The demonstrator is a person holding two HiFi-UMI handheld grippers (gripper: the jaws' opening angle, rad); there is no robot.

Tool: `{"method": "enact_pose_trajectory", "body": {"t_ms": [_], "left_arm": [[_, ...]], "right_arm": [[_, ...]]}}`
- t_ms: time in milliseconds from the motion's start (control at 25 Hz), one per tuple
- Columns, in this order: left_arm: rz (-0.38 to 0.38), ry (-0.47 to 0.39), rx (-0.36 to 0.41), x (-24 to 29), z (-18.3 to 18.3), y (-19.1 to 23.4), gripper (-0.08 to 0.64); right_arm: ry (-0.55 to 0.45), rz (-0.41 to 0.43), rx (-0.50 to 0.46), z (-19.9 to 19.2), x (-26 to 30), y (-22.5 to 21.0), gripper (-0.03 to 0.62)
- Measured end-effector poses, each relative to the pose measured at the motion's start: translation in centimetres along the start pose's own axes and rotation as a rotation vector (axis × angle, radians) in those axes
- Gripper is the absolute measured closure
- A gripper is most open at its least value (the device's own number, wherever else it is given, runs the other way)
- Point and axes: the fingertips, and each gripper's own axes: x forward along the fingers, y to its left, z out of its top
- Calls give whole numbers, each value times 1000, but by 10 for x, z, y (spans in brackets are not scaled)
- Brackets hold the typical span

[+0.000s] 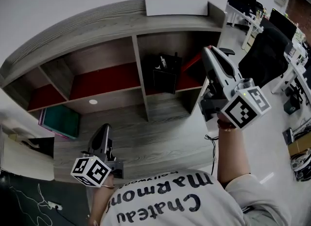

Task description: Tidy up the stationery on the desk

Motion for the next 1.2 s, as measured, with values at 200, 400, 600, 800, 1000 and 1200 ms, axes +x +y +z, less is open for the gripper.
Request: {"method": "enact_pose_trajectory", "body": {"t_ms": [200, 400, 600, 800, 1000, 1200], "left_arm": [[66, -24, 3, -12, 4, 9, 546], [103, -37, -5, -22, 7, 22, 546], [125, -36, -8, -26, 5, 24, 546], [136, -31, -13, -28, 1, 28, 546], [138, -28, -12, -31, 1, 29, 546], [146, -28, -8, -33, 2, 30, 546]], "right_arm": [[11, 45, -20, -7, 20, 4, 538], [63, 53, -47, -33, 36, 7, 538], [124, 53, -64, -56, 43, 4, 538], [191, 45, -84, -74, 46, 2, 538], [243, 32, -93, -93, 46, 0, 537], [274, 22, -84, -106, 45, -3, 537]]}}
